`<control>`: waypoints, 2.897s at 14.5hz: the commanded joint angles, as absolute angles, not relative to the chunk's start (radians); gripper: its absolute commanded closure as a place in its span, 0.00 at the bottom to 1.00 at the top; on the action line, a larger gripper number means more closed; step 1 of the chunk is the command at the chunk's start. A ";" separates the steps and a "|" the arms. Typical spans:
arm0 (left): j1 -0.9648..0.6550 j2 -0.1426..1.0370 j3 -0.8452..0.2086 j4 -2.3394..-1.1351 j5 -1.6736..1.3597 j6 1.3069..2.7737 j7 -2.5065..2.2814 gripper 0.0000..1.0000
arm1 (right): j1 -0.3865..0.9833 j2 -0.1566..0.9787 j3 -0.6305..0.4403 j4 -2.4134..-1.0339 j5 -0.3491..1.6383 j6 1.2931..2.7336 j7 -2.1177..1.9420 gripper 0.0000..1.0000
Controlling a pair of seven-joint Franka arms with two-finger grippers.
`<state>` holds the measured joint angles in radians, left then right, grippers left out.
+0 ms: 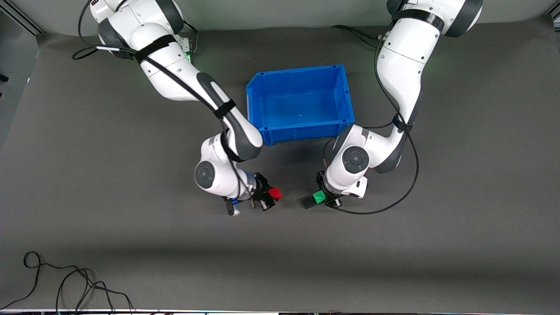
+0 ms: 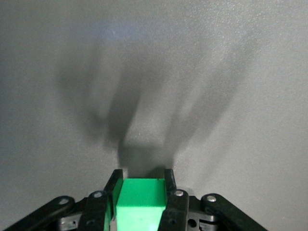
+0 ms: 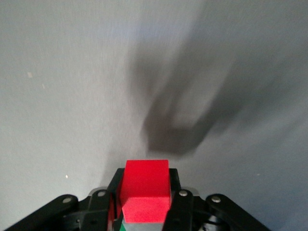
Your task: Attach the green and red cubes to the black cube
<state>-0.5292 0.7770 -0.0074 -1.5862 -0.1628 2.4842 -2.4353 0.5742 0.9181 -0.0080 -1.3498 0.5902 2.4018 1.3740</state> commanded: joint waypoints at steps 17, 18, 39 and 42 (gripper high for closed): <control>-0.615 0.816 0.003 -1.537 -0.127 2.491 -2.456 1.00 | 0.652 1.072 -0.023 -1.163 0.506 2.526 1.384 0.71; -0.615 0.819 0.003 -1.536 -0.127 2.491 -2.456 1.00 | 0.655 1.072 -0.021 -1.166 0.506 2.526 1.384 0.71; -0.261 0.419 0.072 -1.575 -0.044 1.967 -1.324 0.00 | 0.529 0.919 -0.156 -1.210 0.390 2.262 1.245 0.00; -0.210 0.358 0.077 -1.609 -0.046 1.904 -1.020 0.00 | 0.529 0.871 -0.294 -1.212 0.373 2.099 0.937 0.00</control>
